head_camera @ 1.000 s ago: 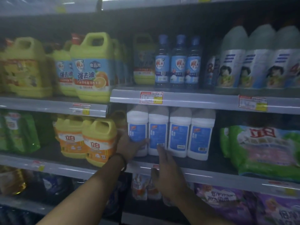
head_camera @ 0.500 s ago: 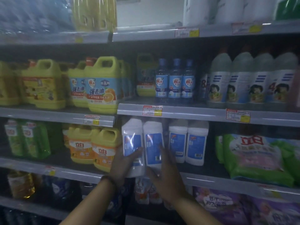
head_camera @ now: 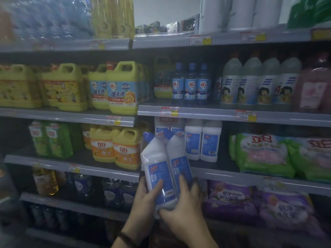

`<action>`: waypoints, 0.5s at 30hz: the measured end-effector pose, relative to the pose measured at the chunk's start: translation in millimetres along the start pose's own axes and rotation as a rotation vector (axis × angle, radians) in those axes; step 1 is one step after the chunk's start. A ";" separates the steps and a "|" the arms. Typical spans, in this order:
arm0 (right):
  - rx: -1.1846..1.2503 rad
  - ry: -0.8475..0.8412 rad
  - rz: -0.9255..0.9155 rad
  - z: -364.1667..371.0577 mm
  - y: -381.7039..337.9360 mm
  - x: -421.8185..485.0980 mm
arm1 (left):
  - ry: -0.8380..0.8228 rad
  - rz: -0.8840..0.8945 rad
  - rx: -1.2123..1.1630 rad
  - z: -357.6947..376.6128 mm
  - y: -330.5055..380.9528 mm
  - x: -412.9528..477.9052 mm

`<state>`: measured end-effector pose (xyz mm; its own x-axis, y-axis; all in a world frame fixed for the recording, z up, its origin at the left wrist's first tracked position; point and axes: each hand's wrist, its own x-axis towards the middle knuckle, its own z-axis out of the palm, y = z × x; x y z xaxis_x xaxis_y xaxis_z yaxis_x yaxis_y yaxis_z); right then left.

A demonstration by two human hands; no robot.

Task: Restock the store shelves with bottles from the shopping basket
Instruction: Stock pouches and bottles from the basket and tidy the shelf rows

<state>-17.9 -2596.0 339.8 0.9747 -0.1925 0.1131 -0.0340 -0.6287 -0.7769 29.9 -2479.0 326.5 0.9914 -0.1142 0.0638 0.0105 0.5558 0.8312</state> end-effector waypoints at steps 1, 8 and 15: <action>0.003 -0.010 -0.003 -3.1 -5.5 -4.7 | -0.022 -0.013 -0.028 1.6 2.1 -8.0; 0.247 0.097 -0.089 -25.7 -3.1 -1.7 | -0.260 -0.005 -0.019 -0.9 8.5 -28.4; 0.922 0.049 -0.062 -58.1 15.8 3.3 | -0.226 0.018 0.297 -8.4 28.3 -0.1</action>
<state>-28.0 -2650.3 363.9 0.9579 -0.2234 0.1804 0.2273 0.2057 -0.9519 31.1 -2456.4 345.4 0.9368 -0.3042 0.1730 -0.0782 0.3001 0.9507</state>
